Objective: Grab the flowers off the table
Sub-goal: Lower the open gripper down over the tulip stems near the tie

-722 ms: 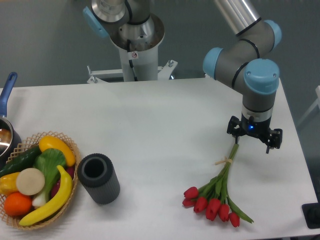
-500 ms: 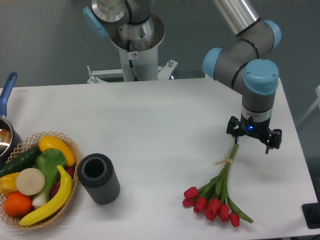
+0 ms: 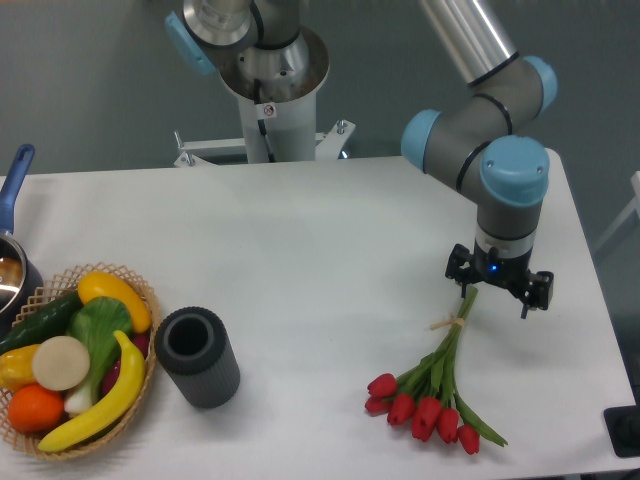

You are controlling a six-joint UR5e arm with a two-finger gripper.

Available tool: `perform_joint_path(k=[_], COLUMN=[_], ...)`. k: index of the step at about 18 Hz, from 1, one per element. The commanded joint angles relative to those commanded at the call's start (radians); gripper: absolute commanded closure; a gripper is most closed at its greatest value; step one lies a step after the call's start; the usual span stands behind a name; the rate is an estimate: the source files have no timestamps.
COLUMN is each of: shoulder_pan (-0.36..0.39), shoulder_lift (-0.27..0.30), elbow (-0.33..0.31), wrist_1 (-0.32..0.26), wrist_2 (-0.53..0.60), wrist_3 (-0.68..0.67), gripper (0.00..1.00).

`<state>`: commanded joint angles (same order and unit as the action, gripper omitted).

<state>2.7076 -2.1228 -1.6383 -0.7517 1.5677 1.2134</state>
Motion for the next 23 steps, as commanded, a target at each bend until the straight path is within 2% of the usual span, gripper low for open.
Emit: perform_joint_path(k=[3, 12, 13, 15, 18, 22, 23], shoulder_pan=[-0.026, -0.046, -0.051, -0.058, -0.068, -0.069, -0.068], shoulder_lift=[-0.037, -0.062, -0.062, -0.063, -0.068, -0.068, -0.069], elbow=[0.006, 0.009, 0.005, -0.003, -0.002, 0.008, 0.009], wrist_1=[-0.002, -0.002, -0.002, -0.003, -0.002, -0.002, -0.002], wrist_2=[0.002, 0.0, 0.0, 0.002, 0.002, 0.0, 0.0], wrist_3=[-0.014, -0.046, -0.046, -0.048, -0.064, -0.1, -0.101], gripper=[0.0, 0.01, 0.06, 0.3, 0.44, 0.82, 0.87])
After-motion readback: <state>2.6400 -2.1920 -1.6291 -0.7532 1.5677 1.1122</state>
